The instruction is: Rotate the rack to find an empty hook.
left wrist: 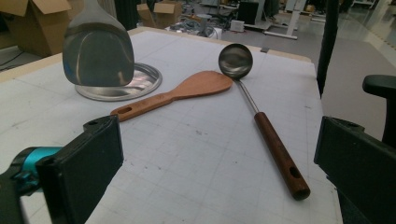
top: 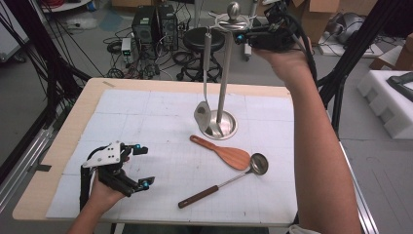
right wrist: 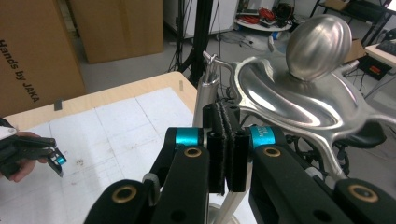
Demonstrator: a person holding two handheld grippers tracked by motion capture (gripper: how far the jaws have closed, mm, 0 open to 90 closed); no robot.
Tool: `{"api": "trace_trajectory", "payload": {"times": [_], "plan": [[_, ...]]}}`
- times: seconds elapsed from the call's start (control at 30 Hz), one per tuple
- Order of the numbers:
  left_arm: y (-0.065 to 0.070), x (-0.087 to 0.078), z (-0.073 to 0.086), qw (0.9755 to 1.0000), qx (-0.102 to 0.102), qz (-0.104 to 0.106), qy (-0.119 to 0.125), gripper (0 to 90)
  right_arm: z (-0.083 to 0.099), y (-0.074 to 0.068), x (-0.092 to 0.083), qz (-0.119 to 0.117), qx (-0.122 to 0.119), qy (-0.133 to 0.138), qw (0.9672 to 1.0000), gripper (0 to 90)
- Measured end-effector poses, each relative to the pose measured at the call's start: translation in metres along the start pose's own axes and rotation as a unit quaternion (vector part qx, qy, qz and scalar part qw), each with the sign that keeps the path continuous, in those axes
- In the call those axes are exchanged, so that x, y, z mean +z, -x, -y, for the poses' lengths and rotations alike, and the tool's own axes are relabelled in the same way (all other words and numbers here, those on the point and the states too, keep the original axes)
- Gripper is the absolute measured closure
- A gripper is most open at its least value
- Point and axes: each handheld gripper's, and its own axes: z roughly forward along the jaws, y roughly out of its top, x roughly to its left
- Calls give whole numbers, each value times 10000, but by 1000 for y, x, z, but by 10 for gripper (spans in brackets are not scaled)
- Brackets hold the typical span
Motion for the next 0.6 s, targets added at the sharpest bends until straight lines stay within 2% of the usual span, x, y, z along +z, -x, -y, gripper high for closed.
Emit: {"api": "trace_trajectory", "payload": {"times": [0.33, 0.6], "plan": [[1, -1, 0, 10000, 10, 5, -17, 17, 2, 2, -2, 9, 16, 4, 10000, 895], [1, -1, 1, 10000, 43, 2, -83, 17, 18, 12, -22, 99, 162, 202, 9996, 809]]}}
